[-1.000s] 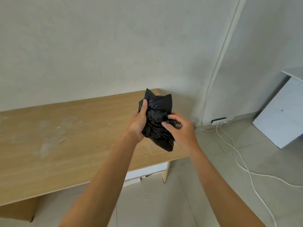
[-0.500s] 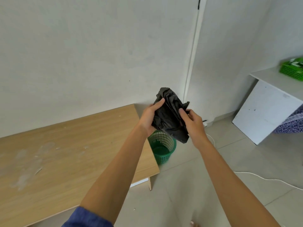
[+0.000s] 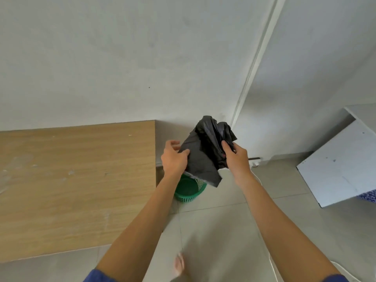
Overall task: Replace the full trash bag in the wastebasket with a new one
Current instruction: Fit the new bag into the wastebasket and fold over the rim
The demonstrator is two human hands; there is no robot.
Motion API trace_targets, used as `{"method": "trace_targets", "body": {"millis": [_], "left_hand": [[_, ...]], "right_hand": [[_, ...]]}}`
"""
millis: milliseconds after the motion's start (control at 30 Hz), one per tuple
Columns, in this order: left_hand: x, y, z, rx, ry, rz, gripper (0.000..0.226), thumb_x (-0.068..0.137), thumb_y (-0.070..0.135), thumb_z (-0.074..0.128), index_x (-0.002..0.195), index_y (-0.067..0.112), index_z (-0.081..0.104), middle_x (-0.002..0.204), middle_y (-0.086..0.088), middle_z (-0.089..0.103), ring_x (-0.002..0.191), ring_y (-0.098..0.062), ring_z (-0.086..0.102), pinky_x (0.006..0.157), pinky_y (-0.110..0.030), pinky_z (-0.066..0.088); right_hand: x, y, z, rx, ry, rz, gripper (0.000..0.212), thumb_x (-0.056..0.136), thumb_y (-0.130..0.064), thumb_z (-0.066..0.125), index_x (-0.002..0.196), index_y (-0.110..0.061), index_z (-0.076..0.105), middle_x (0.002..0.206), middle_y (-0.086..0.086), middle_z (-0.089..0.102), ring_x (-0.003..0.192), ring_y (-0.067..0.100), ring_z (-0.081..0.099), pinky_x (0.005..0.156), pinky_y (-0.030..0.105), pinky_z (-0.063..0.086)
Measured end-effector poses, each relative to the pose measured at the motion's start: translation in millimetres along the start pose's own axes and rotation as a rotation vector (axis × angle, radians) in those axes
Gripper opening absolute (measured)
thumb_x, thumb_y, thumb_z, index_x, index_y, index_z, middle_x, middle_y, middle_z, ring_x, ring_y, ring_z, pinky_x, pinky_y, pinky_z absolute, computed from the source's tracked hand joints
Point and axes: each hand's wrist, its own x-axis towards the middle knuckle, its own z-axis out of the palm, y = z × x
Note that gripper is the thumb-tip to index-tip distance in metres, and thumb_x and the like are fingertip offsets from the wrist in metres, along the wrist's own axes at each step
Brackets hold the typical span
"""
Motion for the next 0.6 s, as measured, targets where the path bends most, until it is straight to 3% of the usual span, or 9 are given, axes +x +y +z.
{"method": "trace_targets", "body": {"millis": [67, 133, 200, 233, 300, 367, 500, 533, 600], "left_hand": [[22, -19, 12, 0.256, 0.095, 0.157, 0.029, 0.090, 0.019, 0.074, 0.117, 0.025, 0.064, 0.120, 0.002, 0.068, 0.114, -0.023, 0.063, 0.102, -0.049, 0.050], [43, -35, 29, 0.462, 0.194, 0.301, 0.016, 0.092, 0.028, 0.070, 0.107, 0.031, 0.072, 0.130, 0.004, 0.066, 0.131, -0.024, 0.053, 0.120, -0.053, 0.026], [66, -50, 52, 0.548, 0.176, 0.365, 0.013, 0.095, 0.033, 0.066, 0.102, 0.035, 0.076, 0.145, 0.002, 0.058, 0.146, -0.025, 0.037, 0.123, -0.053, -0.003], [77, -60, 63, 0.552, 0.110, 0.366, 0.015, 0.097, 0.034, 0.064, 0.104, 0.035, 0.077, 0.151, 0.002, 0.054, 0.151, -0.024, 0.031, 0.122, -0.053, -0.008], [100, -84, 83, 0.503, -0.024, 0.333, 0.020, 0.101, 0.033, 0.058, 0.111, 0.034, 0.076, 0.154, 0.001, 0.051, 0.153, -0.023, 0.028, 0.121, -0.059, -0.008], [121, -110, 96, 0.419, -0.117, 0.246, 0.025, 0.105, 0.033, 0.052, 0.120, 0.033, 0.072, 0.143, 0.001, 0.063, 0.150, -0.024, 0.036, 0.123, -0.062, -0.006], [168, -181, 124, 0.523, -0.120, 0.118, 0.037, 0.108, 0.044, 0.037, 0.122, 0.032, 0.069, 0.115, 0.003, 0.076, 0.142, -0.025, 0.047, 0.121, -0.057, -0.010], [182, -200, 132, 0.521, -0.115, 0.102, 0.043, 0.107, 0.051, 0.034, 0.119, 0.032, 0.070, 0.113, 0.004, 0.076, 0.138, -0.024, 0.051, 0.123, -0.055, -0.003], [207, -233, 145, 0.229, -0.169, 0.015, 0.055, 0.095, 0.074, 0.035, 0.112, 0.036, 0.070, 0.113, 0.008, 0.075, 0.121, -0.018, 0.065, 0.116, -0.044, 0.035]], "right_hand": [[27, 13, 5, 0.031, -0.020, 0.052, 0.024, 0.098, -0.041, 0.062, 0.101, -0.022, 0.076, 0.098, 0.006, 0.078, 0.099, 0.026, 0.073, 0.091, 0.044, 0.060], [53, 29, 12, 0.053, -0.027, 0.096, 0.023, 0.101, -0.038, 0.061, 0.101, -0.020, 0.076, 0.088, -0.001, 0.079, 0.089, 0.019, 0.075, 0.071, 0.029, 0.059], [80, 49, 20, 0.066, -0.059, 0.141, 0.023, 0.102, -0.036, 0.060, 0.098, -0.019, 0.075, 0.077, -0.007, 0.079, 0.074, 0.011, 0.076, 0.057, 0.019, 0.056], [91, 60, 25, 0.061, -0.074, 0.166, 0.023, 0.103, -0.035, 0.059, 0.098, -0.019, 0.074, 0.077, -0.007, 0.079, 0.072, 0.010, 0.076, 0.056, 0.020, 0.056], [114, 82, 33, 0.031, -0.109, 0.181, 0.025, 0.104, -0.037, 0.057, 0.099, -0.020, 0.075, 0.089, 0.000, 0.080, 0.083, 0.014, 0.077, 0.068, 0.027, 0.061], [135, 106, 40, 0.005, -0.151, 0.182, 0.028, 0.104, -0.039, 0.055, 0.107, -0.020, 0.075, 0.099, 0.002, 0.080, 0.093, 0.015, 0.075, 0.079, 0.030, 0.060], [184, 168, 58, -0.072, -0.253, 0.154, 0.030, 0.104, -0.041, 0.054, 0.111, -0.021, 0.075, 0.100, -0.001, 0.079, 0.095, 0.013, 0.074, 0.080, 0.028, 0.058], [198, 188, 63, -0.088, -0.274, 0.146, 0.029, 0.104, -0.040, 0.054, 0.106, -0.022, 0.076, 0.096, -0.001, 0.079, 0.092, 0.013, 0.075, 0.077, 0.027, 0.058], [225, 232, 78, -0.103, -0.312, 0.135, 0.028, 0.105, -0.037, 0.054, 0.091, -0.025, 0.075, 0.082, -0.006, 0.079, 0.081, 0.010, 0.075, 0.067, 0.020, 0.055]]}}
